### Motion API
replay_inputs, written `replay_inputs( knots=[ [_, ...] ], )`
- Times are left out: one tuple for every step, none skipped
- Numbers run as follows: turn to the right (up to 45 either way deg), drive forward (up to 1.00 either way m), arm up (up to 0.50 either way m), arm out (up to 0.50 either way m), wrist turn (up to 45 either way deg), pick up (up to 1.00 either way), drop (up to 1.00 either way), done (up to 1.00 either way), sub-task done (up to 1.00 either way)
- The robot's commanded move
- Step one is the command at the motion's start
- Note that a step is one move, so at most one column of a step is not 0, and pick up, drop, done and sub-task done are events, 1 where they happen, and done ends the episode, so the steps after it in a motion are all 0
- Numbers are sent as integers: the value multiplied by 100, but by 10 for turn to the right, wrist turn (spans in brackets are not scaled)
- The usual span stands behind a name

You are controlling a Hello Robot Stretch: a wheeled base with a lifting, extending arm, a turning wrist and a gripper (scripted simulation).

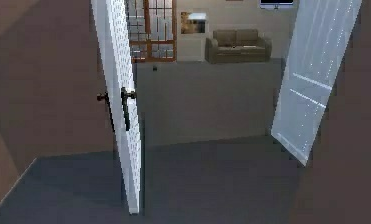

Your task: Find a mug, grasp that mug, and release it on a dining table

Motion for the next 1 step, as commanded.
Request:
replay_inputs(
  knots=[
    [-300,0,0,0,0,0,0,0,0]
  ],
)
